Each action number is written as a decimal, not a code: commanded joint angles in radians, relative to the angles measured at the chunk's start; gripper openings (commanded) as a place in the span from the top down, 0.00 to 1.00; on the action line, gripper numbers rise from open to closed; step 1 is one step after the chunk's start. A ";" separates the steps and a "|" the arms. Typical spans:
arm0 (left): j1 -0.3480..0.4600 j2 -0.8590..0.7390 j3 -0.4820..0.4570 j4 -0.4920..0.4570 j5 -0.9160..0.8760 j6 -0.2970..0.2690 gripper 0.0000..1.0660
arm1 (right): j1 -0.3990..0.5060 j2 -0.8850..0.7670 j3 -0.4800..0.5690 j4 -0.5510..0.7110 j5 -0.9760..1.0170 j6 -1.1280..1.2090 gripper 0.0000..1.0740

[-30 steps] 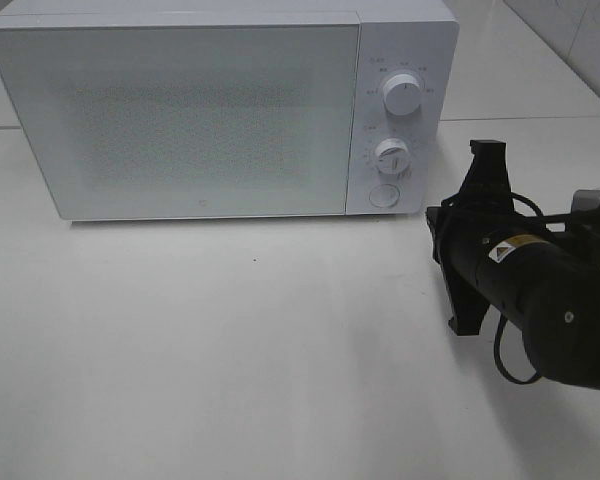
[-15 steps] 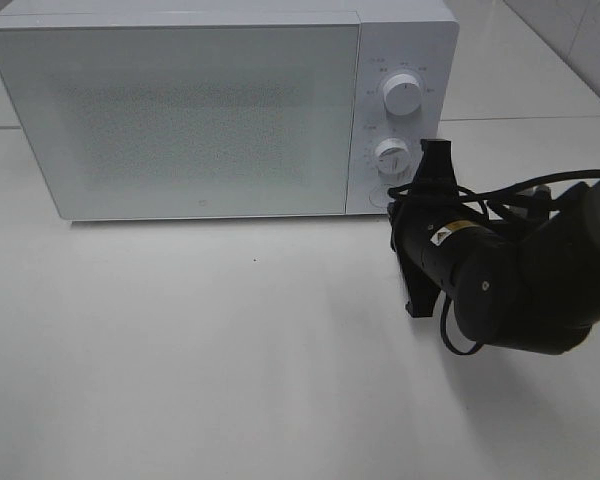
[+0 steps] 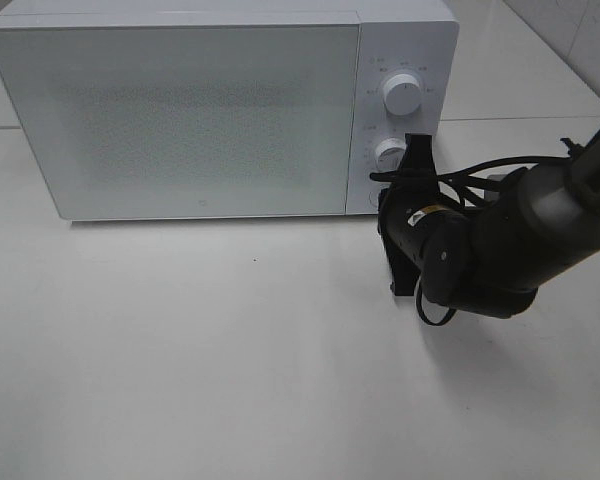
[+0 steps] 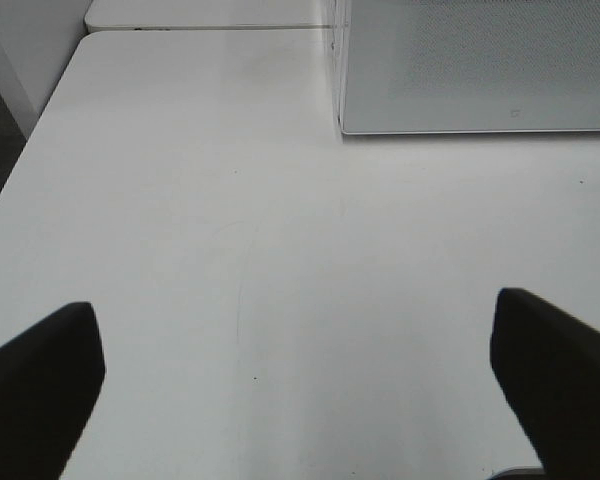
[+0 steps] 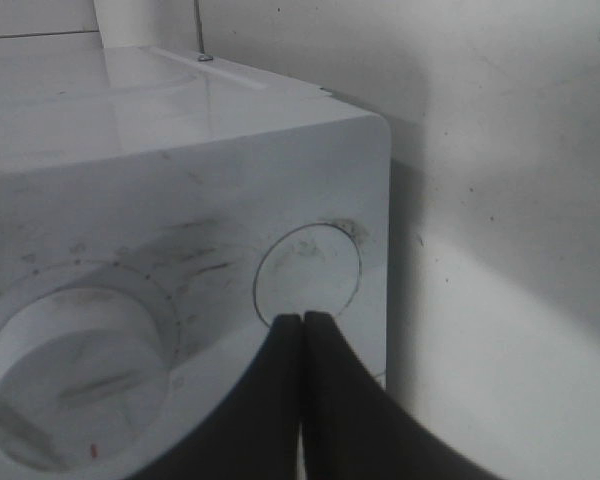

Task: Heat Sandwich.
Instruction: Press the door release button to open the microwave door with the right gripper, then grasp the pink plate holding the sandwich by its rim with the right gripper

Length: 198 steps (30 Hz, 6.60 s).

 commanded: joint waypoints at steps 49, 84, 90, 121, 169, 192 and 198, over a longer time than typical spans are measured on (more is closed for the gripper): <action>-0.001 -0.025 0.004 -0.008 -0.014 -0.003 0.05 | -0.125 0.088 -0.345 0.063 -0.107 -0.249 1.00; -0.001 -0.025 0.004 -0.008 -0.014 -0.003 0.05 | -0.098 0.033 -0.212 0.058 0.076 -0.207 0.99; -0.001 -0.025 0.004 -0.008 -0.014 -0.003 0.05 | -0.075 -0.015 -0.132 0.062 0.125 -0.208 0.99; -0.001 -0.025 0.004 -0.008 -0.014 -0.003 0.05 | -0.054 -0.413 0.105 -0.516 0.666 -0.413 0.98; -0.001 -0.025 0.004 -0.008 -0.014 -0.003 0.05 | -0.054 -0.511 -0.288 -0.588 1.806 -2.206 0.86; -0.001 -0.025 0.004 -0.008 -0.014 -0.003 0.05 | -0.052 -0.511 -0.288 -0.679 1.797 -2.573 0.59; -0.001 -0.025 0.004 -0.008 -0.014 -0.003 0.05 | -0.052 -0.511 -0.288 -0.679 1.770 -2.573 0.42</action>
